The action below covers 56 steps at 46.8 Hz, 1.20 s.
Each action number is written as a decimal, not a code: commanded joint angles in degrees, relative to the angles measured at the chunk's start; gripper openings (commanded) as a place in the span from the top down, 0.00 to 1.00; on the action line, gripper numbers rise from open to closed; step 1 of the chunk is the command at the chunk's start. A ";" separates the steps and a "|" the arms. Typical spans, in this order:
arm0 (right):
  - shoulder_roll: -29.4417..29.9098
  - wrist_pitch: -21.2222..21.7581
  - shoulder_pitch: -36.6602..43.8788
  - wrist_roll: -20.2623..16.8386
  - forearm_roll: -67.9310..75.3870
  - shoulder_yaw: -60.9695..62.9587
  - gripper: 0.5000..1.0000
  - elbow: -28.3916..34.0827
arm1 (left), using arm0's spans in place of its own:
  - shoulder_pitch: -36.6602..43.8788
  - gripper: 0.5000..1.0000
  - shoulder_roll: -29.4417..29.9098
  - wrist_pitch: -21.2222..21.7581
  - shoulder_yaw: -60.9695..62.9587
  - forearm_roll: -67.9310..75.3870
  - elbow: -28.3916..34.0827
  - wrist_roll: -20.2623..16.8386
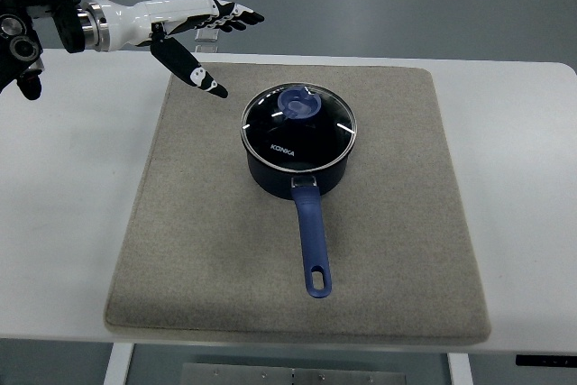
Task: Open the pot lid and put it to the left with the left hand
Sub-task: 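Reach the left hand over the saucepan toward the blue lid knob, then close the left hand fingers around the blue knob of the glass lid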
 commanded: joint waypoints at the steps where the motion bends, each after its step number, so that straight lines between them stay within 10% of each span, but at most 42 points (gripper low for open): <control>1: 0.00 0.00 -0.01 0.00 0.00 0.00 0.17 0.00 | -2.71 0.02 -0.01 -2.42 2.04 0.18 -1.15 0.10; 14: 0.00 0.00 -0.01 0.00 0.00 0.00 0.17 0.00 | -12.82 0.04 -1.07 -3.50 12.68 0.54 -1.15 0.10; 56: 0.00 0.00 -0.01 0.00 0.00 0.00 0.17 0.00 | -10.45 0.13 -13.28 1.00 14.79 20.75 2.63 0.36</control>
